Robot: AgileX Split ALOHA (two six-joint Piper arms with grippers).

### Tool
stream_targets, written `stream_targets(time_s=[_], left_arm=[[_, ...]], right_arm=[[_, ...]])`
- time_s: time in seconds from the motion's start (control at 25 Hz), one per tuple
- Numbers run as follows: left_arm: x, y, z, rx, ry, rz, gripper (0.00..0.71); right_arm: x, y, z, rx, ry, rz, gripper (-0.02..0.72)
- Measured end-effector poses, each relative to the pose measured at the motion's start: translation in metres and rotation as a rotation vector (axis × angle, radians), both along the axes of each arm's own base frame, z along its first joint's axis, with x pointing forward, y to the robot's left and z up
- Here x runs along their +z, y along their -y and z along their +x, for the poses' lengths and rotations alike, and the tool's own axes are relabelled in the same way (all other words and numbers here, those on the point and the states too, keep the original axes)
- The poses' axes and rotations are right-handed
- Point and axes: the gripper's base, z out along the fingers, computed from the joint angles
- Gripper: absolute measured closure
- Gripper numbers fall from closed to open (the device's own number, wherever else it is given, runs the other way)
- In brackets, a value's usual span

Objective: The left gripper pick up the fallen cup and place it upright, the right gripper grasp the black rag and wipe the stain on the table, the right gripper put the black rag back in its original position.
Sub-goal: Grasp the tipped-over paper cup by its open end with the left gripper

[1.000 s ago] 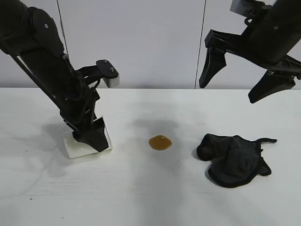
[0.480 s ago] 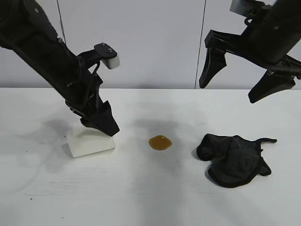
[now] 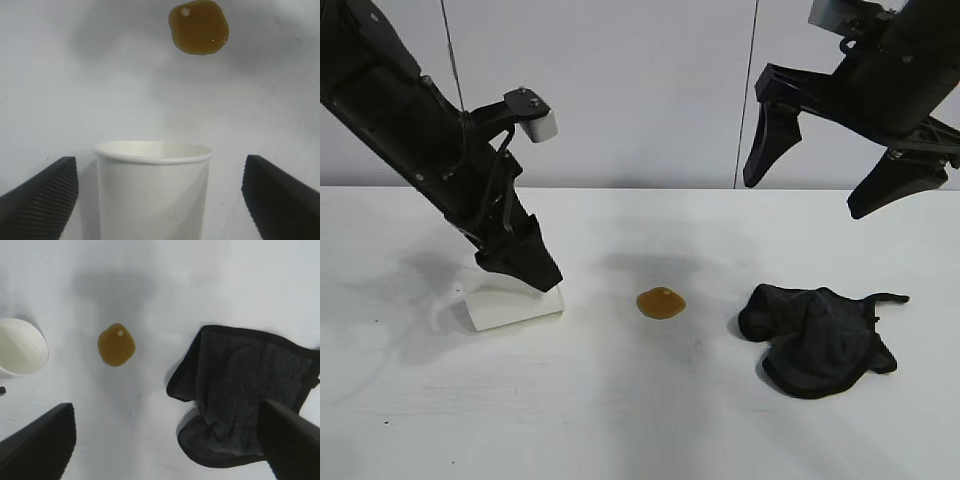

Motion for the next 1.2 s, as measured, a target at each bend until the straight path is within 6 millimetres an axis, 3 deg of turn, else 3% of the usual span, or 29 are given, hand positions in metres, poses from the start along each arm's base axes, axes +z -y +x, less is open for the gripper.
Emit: stream_targets(time_s=[0.2, 0.84, 1.2], left_arm=[[-0.012, 0.0, 0.0, 0.008, -0.033, 0.005, 0.053], [-0.019, 0.0, 0.001, 0.026, -0.057, 0.006, 0.054], [-0.022, 0.001, 0.002, 0.041, -0.066, 0.006, 0.118]], right_arm=[[0.0, 0.0, 0.0, 0.003, 0.001, -0.001, 0.022], [0.0, 0.0, 0.0, 0.002, 0.001, 0.0, 0.022], [0.0, 0.0, 0.0, 0.002, 0.001, 0.0, 0.022]])
